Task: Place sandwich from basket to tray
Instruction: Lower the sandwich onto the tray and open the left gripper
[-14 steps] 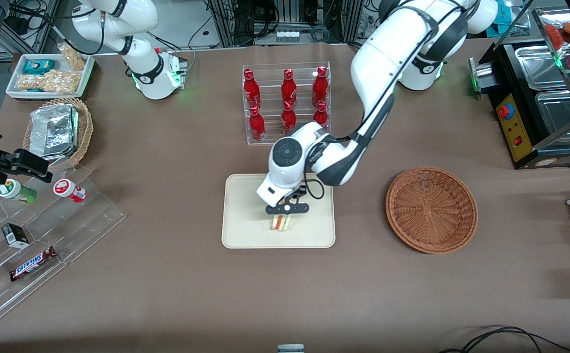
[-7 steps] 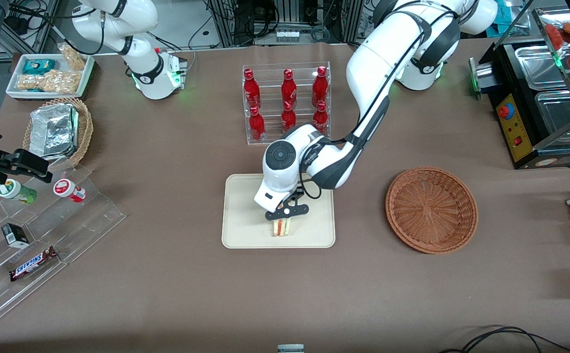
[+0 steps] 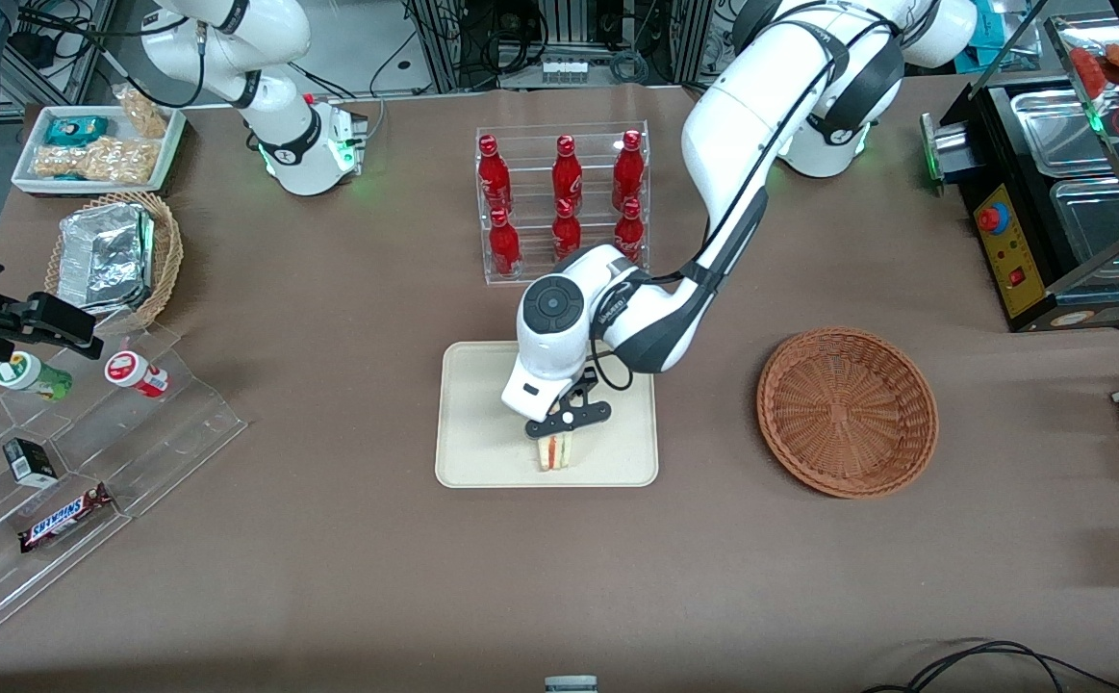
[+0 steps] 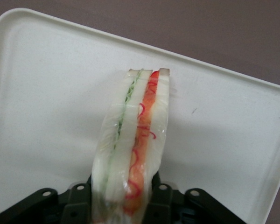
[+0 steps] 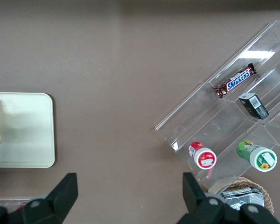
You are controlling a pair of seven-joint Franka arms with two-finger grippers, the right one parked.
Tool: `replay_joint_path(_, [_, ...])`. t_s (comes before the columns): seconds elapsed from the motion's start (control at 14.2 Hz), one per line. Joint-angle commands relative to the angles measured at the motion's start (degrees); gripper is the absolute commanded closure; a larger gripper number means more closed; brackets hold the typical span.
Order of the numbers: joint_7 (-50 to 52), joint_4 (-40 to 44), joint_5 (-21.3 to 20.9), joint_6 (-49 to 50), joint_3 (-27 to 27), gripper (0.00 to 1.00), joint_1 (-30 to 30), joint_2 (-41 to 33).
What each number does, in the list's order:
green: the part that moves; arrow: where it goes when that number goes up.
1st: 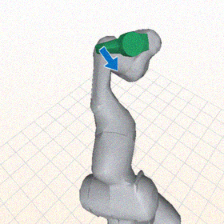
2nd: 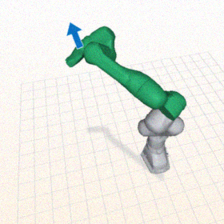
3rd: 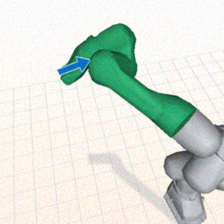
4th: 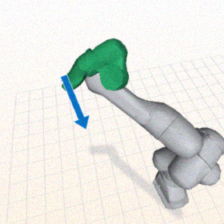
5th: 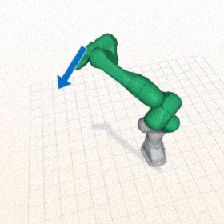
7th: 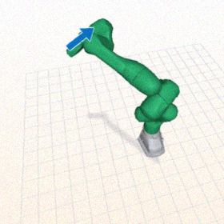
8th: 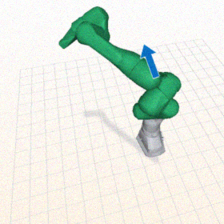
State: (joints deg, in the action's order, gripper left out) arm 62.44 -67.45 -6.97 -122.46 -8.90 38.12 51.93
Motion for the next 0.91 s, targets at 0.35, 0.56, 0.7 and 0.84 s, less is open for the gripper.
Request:
replay_joint_path(0.35, [2.6, 2.32, -0.59, 10.38, 4.32, 0.0, 0.55, -5.15])
replay_joint_path(0.56, [2.33, 1.8, 0.03, 16.17, 4.33, 0.0, -2.86, -11.65])
replay_joint_path(0.7, [2.33, -0.91, 0.03, 19.52, 4.41, 0.0, -3.75, -15.69])
replay_joint_path(0.84, [1.81, -6.27, 0.21, 20.06, 4.15, 0.0, -7.7, -21.84])
